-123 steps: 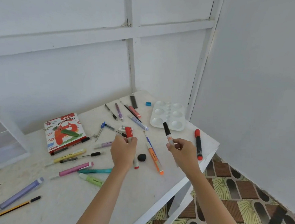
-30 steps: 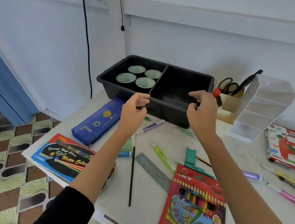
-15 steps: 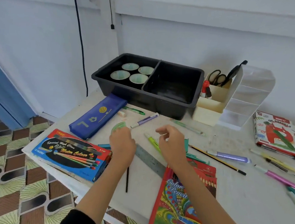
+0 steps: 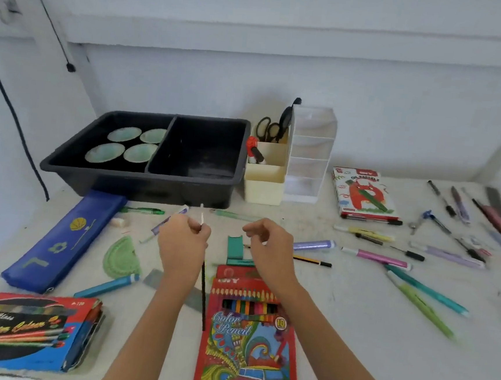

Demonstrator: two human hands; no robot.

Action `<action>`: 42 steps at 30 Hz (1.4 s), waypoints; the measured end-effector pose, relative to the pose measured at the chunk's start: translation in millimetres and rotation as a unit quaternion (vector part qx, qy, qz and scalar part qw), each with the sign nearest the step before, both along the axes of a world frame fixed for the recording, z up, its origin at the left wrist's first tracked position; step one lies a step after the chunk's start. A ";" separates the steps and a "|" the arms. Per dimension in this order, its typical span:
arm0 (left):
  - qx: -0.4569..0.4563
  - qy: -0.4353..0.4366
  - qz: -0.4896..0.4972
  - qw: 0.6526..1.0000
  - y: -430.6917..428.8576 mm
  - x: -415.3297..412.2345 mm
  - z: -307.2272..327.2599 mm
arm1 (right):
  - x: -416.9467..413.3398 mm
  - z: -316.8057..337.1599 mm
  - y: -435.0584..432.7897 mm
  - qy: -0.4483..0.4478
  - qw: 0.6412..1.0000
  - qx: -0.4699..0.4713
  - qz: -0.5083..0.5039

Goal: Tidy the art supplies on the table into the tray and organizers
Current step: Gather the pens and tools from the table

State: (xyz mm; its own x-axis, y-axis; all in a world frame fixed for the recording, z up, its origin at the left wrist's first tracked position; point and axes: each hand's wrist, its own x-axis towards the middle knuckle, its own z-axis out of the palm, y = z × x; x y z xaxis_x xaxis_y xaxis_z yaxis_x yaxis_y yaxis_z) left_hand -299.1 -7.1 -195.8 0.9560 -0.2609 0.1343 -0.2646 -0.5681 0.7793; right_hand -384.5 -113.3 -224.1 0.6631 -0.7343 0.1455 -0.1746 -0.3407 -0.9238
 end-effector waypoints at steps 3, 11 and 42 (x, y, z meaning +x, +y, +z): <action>-0.062 0.030 -0.076 0.995 -36.7 -16.5 8.1 | -25.3 3.5 -22.9 -0.013 0.998 0.031 -0.048; -0.146 0.179 -0.243 0.942 -138.1 -88.6 5.2 | -117.6 -1.5 -97.1 0.029 0.978 0.058 -0.197; -0.190 0.318 -0.291 0.882 -339.8 -244.8 11.1 | -267.0 5.2 -396.8 0.438 0.854 -0.121 -0.252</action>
State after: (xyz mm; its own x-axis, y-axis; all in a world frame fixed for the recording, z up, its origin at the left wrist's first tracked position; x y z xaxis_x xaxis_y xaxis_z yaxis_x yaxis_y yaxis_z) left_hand -543.9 -346.9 -184.7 0.5890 -0.7835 -0.1980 0.1338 -0.1471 0.9800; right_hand -651.5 -510.1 -218.9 0.2031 -0.9775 -0.0562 -0.9441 -0.1803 -0.2758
